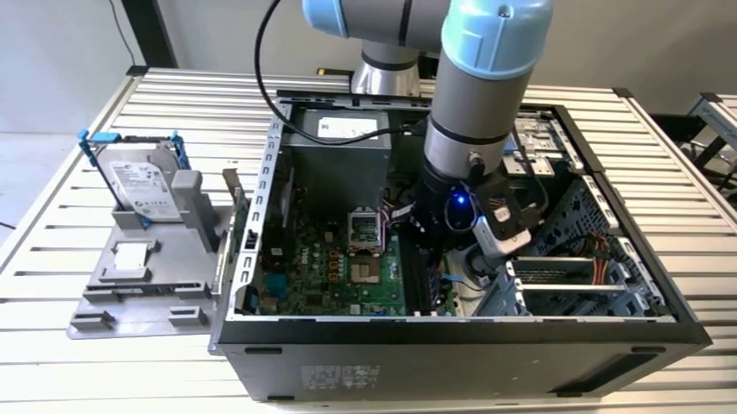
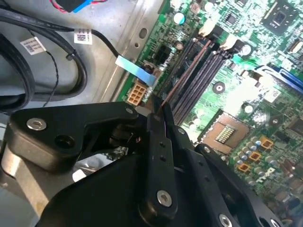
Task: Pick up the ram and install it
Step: 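Insert the ram into the slot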
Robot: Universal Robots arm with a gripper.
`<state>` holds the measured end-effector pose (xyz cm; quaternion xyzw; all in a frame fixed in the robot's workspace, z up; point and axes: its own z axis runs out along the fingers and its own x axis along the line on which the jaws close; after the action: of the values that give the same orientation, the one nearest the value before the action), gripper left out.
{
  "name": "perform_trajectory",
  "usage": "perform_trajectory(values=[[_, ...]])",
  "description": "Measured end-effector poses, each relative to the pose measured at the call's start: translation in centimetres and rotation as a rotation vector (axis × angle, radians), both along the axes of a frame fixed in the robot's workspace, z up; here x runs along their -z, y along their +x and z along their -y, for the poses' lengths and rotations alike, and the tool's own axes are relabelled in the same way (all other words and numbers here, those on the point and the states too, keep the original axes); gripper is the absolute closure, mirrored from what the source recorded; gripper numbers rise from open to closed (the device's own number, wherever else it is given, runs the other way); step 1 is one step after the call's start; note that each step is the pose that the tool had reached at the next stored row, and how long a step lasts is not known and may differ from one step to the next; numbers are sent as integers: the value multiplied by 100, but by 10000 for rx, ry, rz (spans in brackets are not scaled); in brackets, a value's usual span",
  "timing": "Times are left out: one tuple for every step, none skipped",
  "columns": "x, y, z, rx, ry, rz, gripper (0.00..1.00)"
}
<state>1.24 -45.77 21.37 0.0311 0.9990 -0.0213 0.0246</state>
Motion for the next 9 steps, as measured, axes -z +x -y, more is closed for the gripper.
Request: perform_trajectory(values=[[3,0,-2,-10,78,27,100],[-4,0,-2,-10,83,27,100],[-7,0,0,-11,87,27,100],[-4,-1,4,-9,95,24,100],[11,-1,11,-9,110,24,100],[28,-4,17,-9,118,24,100],[34,-7,19,-9,116,15,100],[34,-7,20,-11,116,8,100],[36,-8,20,-11,118,2,100]])
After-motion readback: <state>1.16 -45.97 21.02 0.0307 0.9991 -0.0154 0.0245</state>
